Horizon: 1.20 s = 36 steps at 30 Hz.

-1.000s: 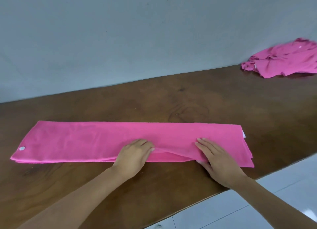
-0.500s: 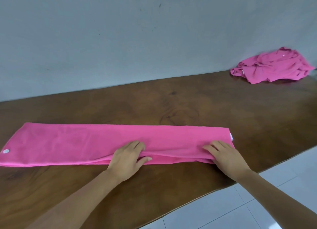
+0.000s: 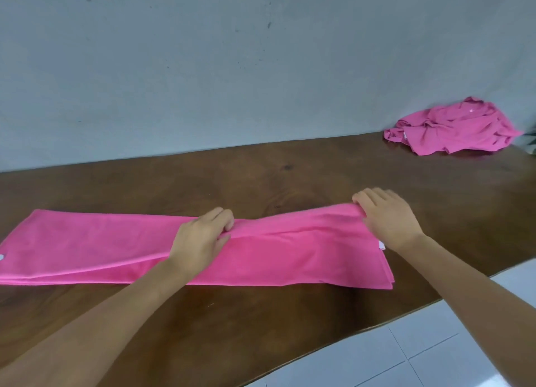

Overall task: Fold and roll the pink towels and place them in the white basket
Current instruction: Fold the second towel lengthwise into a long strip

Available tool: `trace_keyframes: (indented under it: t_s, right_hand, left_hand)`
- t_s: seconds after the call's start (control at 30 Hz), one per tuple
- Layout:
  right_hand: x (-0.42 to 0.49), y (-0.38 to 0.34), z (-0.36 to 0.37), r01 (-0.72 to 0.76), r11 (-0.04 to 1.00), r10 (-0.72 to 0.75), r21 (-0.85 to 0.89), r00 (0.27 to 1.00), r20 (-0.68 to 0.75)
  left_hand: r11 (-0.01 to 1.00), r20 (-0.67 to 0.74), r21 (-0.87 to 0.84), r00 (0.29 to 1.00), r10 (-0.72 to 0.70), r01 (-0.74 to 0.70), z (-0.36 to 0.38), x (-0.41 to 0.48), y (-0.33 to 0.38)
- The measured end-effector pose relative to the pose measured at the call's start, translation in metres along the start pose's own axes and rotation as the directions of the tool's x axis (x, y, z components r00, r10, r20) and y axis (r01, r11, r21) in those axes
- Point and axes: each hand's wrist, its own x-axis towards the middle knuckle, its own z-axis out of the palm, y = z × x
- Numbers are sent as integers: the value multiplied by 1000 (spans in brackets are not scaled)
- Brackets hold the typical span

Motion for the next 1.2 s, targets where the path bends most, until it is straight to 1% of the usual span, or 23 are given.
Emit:
trace_keyframes:
  t_s: [0.07, 0.1, 0.17, 0.23, 0.27, 0.3, 0.37, 0.43, 0.5, 0.6, 0.67, 0.77, 0.8, 0.87, 0.97, 1.07, 1.2]
  right_hand:
    - [1, 7, -8, 13, 998, -19, -67, 996, -91]
    - [-7, 9, -9, 25, 996, -33, -88, 996, -84]
    - [-43, 5, -4, 86, 992, -84, -95, 996, 21]
    - [-91, -4, 8, 137, 989, -128, -49, 978, 162]
    - [-112, -8, 14, 144, 989, -138, -13, 969, 203]
    - [-129, -12, 18, 127, 992, -129, 23, 966, 222]
    - [-148, -17, 24, 52, 997, -64, 63, 973, 223]
    - [-150, -19, 24, 33, 998, -44, 59, 979, 197]
    - [-149, -21, 21, 68, 996, -78, 66, 981, 177]
    - [-148, -22, 14, 61, 995, -73, 73, 982, 175]
    - [-148, -22, 8, 36, 996, -49, 78, 985, 167]
    - [-148, -24, -1, 37, 995, -48, 92, 991, 127]
    - [-149, -25, -1, 54, 993, -68, 100, 988, 140]
    - [-154, -29, -2, 43, 993, -63, 112, 981, 182]
    - [-154, -34, -5, -50, 989, 14, 141, 969, 245]
    - [-138, -40, -8, -98, 983, 51, 153, 957, 285]
    - [-91, -67, -7, -202, 960, 134, 192, 938, 320]
  left_hand:
    - [1000, -69, 15, 998, 15, -14, -3, 1, 4]
    - [999, -66, 13, 997, 42, -41, 0, -4, 4]
    - [993, 36, -27, 993, 114, -113, 17, -23, 1]
    - [981, 154, -56, 969, 194, -187, 36, -46, -4]
    - [977, 177, -66, 961, 211, -202, 43, -53, -7]
    - [978, 182, -83, 962, 205, -193, 47, -56, -8]
    - [982, 186, -110, 968, 171, -152, 49, -55, -7]
    - [981, 203, -111, 963, 179, -159, 48, -53, -6]
    - [979, 223, -120, 956, 190, -167, 48, -51, -7]
    - [977, 239, -138, 951, 194, -165, 45, -48, -7]
    - [973, 219, -159, 955, 198, -165, 44, -47, -5]
    - [970, 187, -174, 962, 200, -167, 41, -45, -4]
    - [970, 205, -170, 956, 209, -176, 41, -45, -4]
    - [969, 255, -157, 940, 228, -193, 42, -47, -4]
    - [974, 294, -147, 933, 210, -173, 40, -47, -4]
    - [980, 286, -134, 941, 179, -145, 35, -40, -6]
    - [993, 296, -51, 948, 116, -106, 27, -23, -19]
